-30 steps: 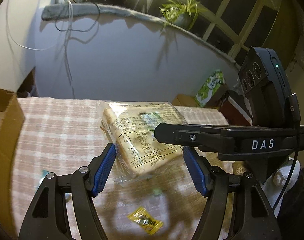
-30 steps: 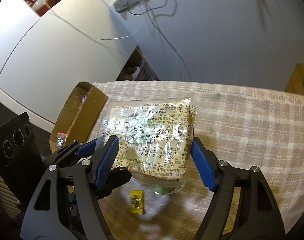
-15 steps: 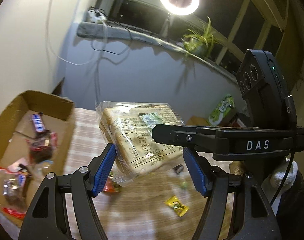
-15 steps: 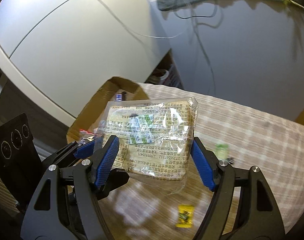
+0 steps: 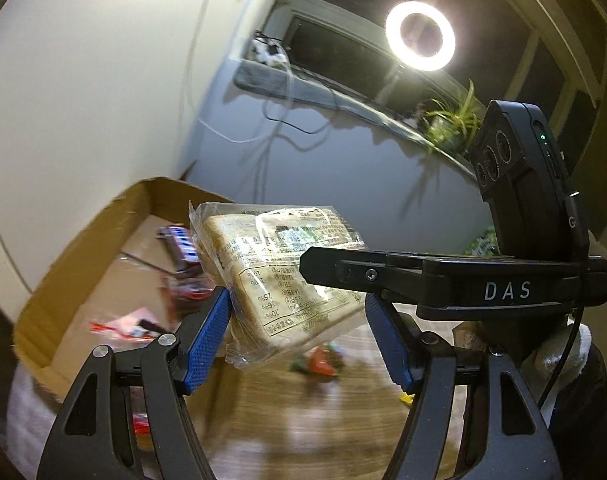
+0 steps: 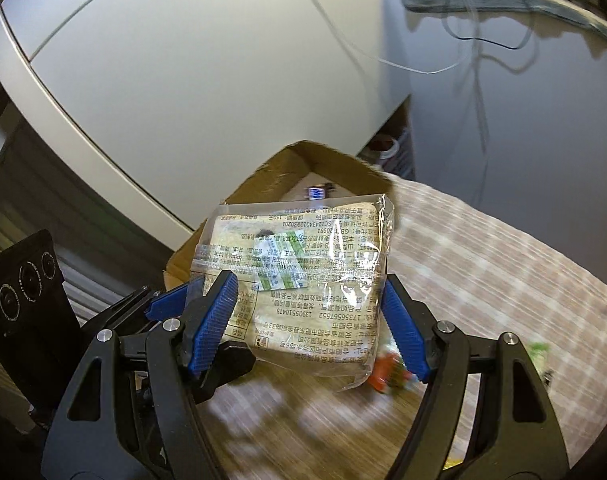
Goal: Organize snacks
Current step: 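Carry the bread loaf with both tools into the box and open them, then move both tools back over the table toward the remaining snacks, then grasp the colourful candy pouch with the left tool while the right tool grasps the yellow candy packet, then carry both snacks into the cardboard box and open both tools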
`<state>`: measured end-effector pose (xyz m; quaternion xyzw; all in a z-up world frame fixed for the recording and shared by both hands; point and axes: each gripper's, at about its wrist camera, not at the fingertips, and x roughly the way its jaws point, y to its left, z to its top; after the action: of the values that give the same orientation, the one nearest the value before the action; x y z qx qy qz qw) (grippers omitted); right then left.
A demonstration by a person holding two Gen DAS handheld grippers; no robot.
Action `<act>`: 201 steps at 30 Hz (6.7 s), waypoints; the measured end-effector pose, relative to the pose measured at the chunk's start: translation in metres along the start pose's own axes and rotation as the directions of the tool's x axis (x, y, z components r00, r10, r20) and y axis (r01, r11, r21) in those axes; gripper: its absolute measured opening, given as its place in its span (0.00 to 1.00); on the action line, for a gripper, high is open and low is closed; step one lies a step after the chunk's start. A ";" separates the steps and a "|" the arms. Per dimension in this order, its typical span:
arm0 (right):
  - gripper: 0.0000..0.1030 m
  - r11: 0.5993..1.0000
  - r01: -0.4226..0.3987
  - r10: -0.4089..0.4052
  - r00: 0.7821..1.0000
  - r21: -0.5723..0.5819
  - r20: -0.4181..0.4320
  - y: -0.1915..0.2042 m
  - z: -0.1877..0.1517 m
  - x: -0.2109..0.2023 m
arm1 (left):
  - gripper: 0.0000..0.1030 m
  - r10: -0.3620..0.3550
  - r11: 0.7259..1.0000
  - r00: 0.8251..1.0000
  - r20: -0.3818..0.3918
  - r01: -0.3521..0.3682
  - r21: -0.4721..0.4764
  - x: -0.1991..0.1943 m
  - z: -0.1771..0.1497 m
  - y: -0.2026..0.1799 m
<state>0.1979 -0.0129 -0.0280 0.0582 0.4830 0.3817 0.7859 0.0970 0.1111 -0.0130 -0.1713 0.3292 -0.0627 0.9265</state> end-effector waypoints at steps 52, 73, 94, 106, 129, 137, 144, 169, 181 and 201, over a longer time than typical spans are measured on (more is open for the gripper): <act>0.80 0.993 0.062 -0.066 0.997 -0.098 -0.039 0.041 0.016 0.044 | 0.65 0.181 0.982 0.983 0.025 -0.179 -0.062 -0.023 -0.011 0.060; 0.80 0.967 0.248 -0.246 0.969 -0.055 0.033 -0.039 -0.085 -0.071 | 0.65 0.066 0.993 0.997 -0.040 -0.061 0.103 -0.002 -0.042 -0.033; 0.59 0.951 0.305 -0.307 0.949 -0.044 -0.075 -0.074 -0.191 -0.061 | 0.50 0.130 0.942 0.971 -0.203 -0.056 0.332 0.088 -0.067 -0.083; 0.44 0.941 0.327 -0.334 0.939 -0.084 -0.084 -0.072 -0.195 -0.046 | 0.46 0.212 0.894 0.950 -0.229 -0.093 0.438 0.125 -0.074 -0.085; 0.27 0.946 0.320 -0.321 0.947 -0.052 -0.025 -0.071 -0.195 -0.066 | 0.33 0.157 0.919 0.971 -0.178 -0.078 0.386 0.098 -0.064 -0.088; 0.27 0.946 0.312 -0.310 0.950 -0.085 0.038 -0.056 -0.178 -0.078 | 0.33 0.127 0.936 0.985 -0.116 -0.080 0.343 0.067 -0.049 -0.080; 0.27 0.942 0.303 -0.292 0.952 -0.143 0.088 -0.030 -0.144 -0.078 | 0.33 0.147 0.946 0.987 -0.065 -0.121 0.300 0.039 -0.039 -0.056; 0.27 0.928 0.240 -0.222 0.970 -0.283 0.096 0.028 -0.013 0.020 | 0.33 0.298 0.946 0.955 0.003 -0.296 0.129 -0.010 -0.021 0.055; 0.27 0.944 0.198 -0.194 0.980 -0.263 0.043 0.019 0.022 0.068 | 0.33 0.325 0.942 0.945 -0.022 -0.322 0.098 -0.004 -0.020 0.078; 0.80 0.936 0.220 -0.213 0.975 -0.274 0.058 0.021 0.024 0.073 | 0.55 0.328 0.941 0.945 -0.016 -0.325 0.089 -0.003 -0.019 0.078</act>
<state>0.2228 0.0563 -0.0575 -0.1011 0.4172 0.3562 0.8300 0.0827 0.1798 -0.0530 -0.0739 0.3643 0.0752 0.9253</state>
